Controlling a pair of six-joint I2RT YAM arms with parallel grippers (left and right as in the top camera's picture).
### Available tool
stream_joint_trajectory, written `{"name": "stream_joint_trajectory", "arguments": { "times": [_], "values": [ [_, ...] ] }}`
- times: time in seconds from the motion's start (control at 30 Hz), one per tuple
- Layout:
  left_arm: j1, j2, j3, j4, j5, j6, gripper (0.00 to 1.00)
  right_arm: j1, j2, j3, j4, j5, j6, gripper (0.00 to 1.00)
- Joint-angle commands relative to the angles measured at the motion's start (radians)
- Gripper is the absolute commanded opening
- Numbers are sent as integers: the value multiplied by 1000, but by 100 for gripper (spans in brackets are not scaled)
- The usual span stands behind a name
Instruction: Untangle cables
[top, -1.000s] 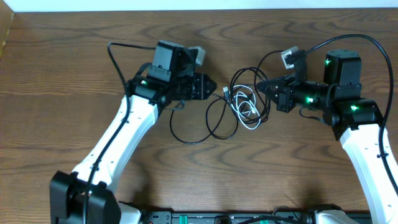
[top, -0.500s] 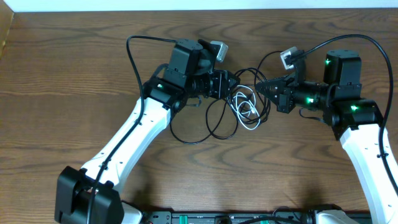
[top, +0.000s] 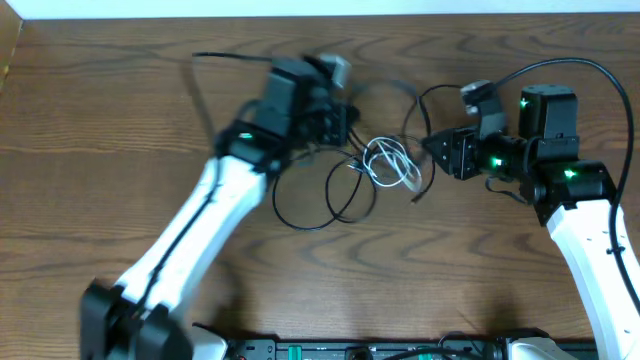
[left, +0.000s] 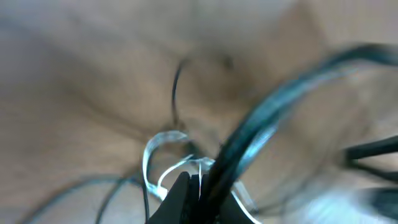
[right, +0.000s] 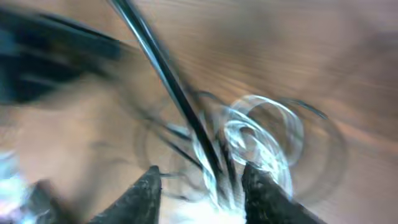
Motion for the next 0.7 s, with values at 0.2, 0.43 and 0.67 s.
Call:
{"name": "stream_joint_trajectory", "arguments": {
  "times": [0.2, 0.43, 0.67],
  "values": [
    [32, -277, 112, 50, 10, -109, 7, 22, -9, 6, -2, 107, 58, 68],
    [31, -287, 112, 71, 135, -136, 7, 89, 4, 6, 58, -42, -27, 84],
    [31, -286, 112, 270, 433, -175, 7, 119, 9, 6, 124, -54, 55, 88]
  ]
}}
